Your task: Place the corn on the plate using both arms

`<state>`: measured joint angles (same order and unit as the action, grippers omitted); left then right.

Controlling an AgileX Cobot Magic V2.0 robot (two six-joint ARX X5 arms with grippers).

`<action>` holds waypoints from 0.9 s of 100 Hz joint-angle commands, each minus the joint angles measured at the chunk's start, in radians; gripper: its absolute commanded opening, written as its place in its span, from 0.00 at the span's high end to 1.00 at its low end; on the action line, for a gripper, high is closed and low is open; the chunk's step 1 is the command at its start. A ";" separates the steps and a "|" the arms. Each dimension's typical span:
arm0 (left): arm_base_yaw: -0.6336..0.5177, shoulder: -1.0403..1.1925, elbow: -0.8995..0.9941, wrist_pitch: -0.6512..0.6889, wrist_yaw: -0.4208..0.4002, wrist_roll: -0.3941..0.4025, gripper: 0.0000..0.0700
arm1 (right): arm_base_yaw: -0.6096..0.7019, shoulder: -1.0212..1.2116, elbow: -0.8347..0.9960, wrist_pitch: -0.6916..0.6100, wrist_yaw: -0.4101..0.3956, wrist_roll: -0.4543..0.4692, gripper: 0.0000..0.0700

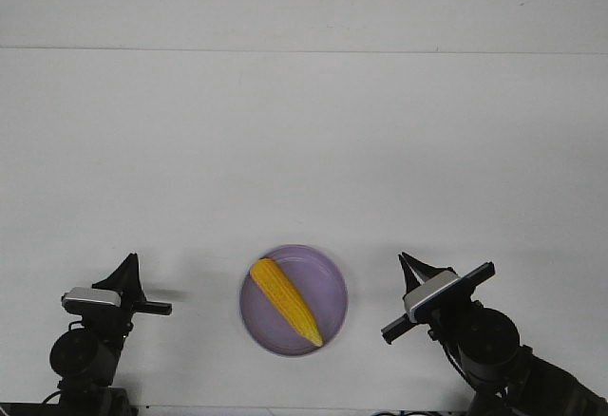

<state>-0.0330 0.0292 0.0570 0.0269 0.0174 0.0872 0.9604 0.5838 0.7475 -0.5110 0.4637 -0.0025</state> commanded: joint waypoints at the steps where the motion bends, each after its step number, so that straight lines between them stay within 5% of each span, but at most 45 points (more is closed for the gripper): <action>1: 0.002 -0.023 -0.011 0.027 0.002 0.001 0.98 | 0.011 0.005 0.011 0.010 0.001 0.013 0.98; 90: 0.001 -0.026 -0.043 0.002 0.002 0.001 0.98 | 0.011 0.005 0.011 0.010 0.001 0.013 0.98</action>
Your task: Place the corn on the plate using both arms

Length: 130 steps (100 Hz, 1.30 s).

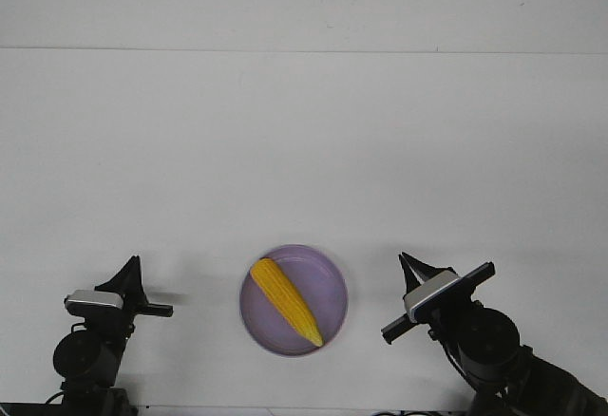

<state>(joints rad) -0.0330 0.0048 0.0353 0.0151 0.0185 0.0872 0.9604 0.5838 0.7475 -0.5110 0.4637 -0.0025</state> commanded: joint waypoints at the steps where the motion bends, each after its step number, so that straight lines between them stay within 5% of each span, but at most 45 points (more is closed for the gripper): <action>1: 0.001 -0.002 -0.021 0.014 0.000 0.001 0.98 | 0.011 0.005 0.011 0.010 0.001 0.013 0.98; 25: 0.001 -0.002 -0.021 0.014 0.000 0.001 0.98 | -0.080 -0.005 0.006 0.005 -0.011 -0.050 0.98; 46: 0.001 -0.002 -0.021 0.014 0.000 0.001 0.98 | -0.531 -0.134 -0.227 0.245 -0.357 -0.055 0.98; 57: 0.001 -0.002 -0.021 0.014 0.000 0.001 0.98 | -0.748 -0.256 -0.406 0.380 -0.447 -0.053 0.98; 82: 0.001 -0.002 -0.021 0.013 0.000 0.001 0.98 | -0.949 -0.488 -0.661 0.406 -0.438 -0.047 0.98; 130: 0.001 -0.002 -0.021 0.015 0.000 0.001 0.98 | -0.966 -0.583 -0.735 0.407 -0.438 -0.047 0.98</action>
